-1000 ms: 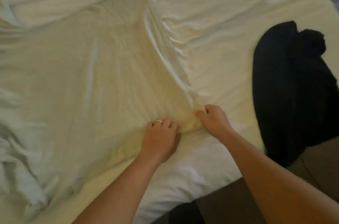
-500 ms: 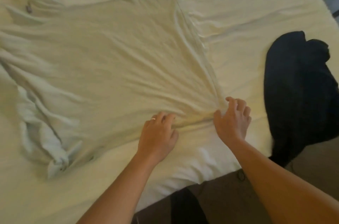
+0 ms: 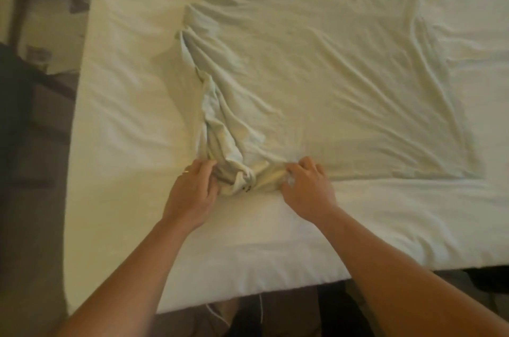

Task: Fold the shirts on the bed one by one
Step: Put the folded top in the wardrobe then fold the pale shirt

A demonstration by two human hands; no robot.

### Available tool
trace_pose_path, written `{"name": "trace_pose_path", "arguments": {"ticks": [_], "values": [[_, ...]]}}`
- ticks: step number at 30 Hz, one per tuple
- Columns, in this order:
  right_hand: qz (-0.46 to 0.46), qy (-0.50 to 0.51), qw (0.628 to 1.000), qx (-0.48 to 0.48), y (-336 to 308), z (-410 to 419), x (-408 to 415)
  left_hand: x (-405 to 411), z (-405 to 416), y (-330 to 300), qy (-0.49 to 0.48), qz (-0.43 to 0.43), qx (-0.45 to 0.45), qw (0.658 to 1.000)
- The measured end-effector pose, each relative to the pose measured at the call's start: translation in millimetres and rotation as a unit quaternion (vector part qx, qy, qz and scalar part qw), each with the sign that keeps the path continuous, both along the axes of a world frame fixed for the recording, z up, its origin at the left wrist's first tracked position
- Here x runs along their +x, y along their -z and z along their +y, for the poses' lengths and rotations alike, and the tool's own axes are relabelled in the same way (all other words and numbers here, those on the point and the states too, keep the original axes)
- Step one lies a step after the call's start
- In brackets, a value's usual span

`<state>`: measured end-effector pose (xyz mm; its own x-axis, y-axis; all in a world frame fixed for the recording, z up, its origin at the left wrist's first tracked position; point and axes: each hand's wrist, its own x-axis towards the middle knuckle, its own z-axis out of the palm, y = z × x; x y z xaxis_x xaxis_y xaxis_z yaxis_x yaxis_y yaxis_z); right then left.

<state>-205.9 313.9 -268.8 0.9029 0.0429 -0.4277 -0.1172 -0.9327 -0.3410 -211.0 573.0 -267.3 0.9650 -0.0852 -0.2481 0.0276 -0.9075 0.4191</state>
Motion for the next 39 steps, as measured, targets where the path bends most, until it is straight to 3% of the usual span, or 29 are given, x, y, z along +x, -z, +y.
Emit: {"name": "trace_pose_path", "arguments": {"ticks": [3, 9, 16, 21, 24, 26, 28, 29, 33, 35, 37, 39], "values": [[0.027, 0.021, 0.999, -0.013, -2, 7, 2, 2, 16, 10, 0.081, -0.013, 0.019, 0.996], [0.064, 0.058, 0.996, 0.009, -15, 9, 4, -17, 39, 26, 0.151, -0.037, 0.025, 0.987], [0.057, 0.044, 0.995, -0.068, -30, 17, -33, -14, 37, -5, 0.091, -0.068, -0.01, 0.993], [0.018, 0.091, 0.995, -0.037, -32, 15, -47, -57, 31, -35, 0.037, 0.156, -0.113, 0.981], [0.029, 0.153, 0.987, 0.028, -31, 24, -58, -87, 22, -47, -0.079, 0.303, -0.227, 0.922], [0.04, 0.237, 0.964, 0.113, -34, 37, -66, -103, 12, -56, -0.129, 0.392, -0.335, 0.847], [0.057, 0.322, 0.924, 0.198, -36, 48, -74, -115, 0, -67, -0.171, 0.42, -0.45, 0.77], [0.073, 0.359, 0.901, 0.232, -36, 53, -78, -120, -5, -69, -0.184, 0.405, -0.475, 0.759], [0.162, 0.452, 0.819, 0.314, -39, 63, -86, -139, -13, -63, -0.21, 0.343, -0.407, 0.82], [0.186, 0.469, 0.792, 0.345, -41, 62, -90, -148, -15, -66, -0.243, 0.367, -0.421, 0.793], [0.208, 0.479, 0.763, 0.38, -45, 60, -95, -158, -19, -72, -0.256, 0.4, -0.489, 0.732], [0.227, 0.481, 0.742, 0.407, -48, 55, -102, -171, -21, -75, -0.242, 0.402, -0.514, 0.718]]}}
